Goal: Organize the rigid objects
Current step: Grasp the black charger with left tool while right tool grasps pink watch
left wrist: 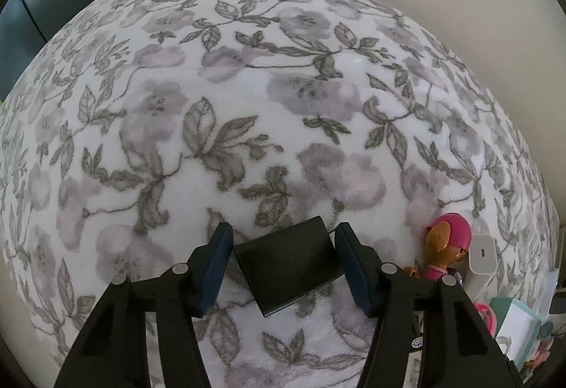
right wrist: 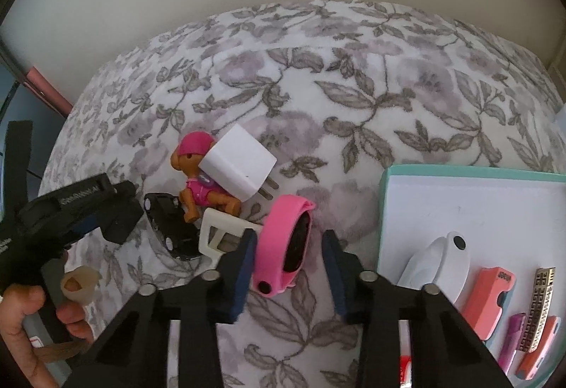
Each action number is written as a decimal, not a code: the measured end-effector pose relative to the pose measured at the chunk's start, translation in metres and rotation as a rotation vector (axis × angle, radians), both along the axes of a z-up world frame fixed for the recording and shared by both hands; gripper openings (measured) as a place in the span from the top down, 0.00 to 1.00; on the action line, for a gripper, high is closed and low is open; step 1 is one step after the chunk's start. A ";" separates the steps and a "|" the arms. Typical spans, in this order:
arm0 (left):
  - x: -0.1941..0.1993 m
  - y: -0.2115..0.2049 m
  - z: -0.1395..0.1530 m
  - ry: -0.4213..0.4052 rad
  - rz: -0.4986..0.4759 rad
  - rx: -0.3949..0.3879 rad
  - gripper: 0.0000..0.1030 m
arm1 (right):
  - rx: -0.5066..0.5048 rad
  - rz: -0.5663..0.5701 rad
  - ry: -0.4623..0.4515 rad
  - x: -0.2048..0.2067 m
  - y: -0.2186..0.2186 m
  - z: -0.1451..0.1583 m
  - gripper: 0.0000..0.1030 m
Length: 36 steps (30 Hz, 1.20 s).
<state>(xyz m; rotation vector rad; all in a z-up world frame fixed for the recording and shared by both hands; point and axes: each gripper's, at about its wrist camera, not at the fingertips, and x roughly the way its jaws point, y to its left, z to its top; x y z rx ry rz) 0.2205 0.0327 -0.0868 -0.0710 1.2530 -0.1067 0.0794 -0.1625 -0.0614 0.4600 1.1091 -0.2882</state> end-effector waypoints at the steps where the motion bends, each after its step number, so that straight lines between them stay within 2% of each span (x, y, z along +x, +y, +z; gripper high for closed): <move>1: 0.000 0.000 0.000 0.002 0.000 -0.001 0.41 | 0.002 -0.001 -0.003 0.000 0.000 0.001 0.74; 2: 0.001 0.001 0.000 0.005 0.001 -0.003 0.41 | 0.001 -0.001 -0.004 0.000 0.000 0.002 0.79; 7: 0.000 0.002 0.002 0.005 0.005 0.004 0.41 | 0.017 -0.005 -0.008 -0.002 -0.001 0.002 0.84; 15: -0.006 0.005 0.019 -0.026 0.012 -0.004 0.41 | 0.036 -0.015 -0.025 -0.007 -0.002 0.008 0.85; 20: -0.013 0.004 0.046 -0.076 0.007 -0.021 0.41 | 0.038 -0.029 -0.054 -0.014 -0.007 0.022 0.85; 28: -0.032 -0.011 0.093 -0.169 -0.039 -0.050 0.41 | 0.000 -0.073 -0.110 -0.034 -0.019 0.061 0.85; 36: -0.071 -0.054 0.132 -0.245 -0.167 -0.074 0.41 | -0.018 -0.152 -0.136 -0.067 -0.043 0.090 0.85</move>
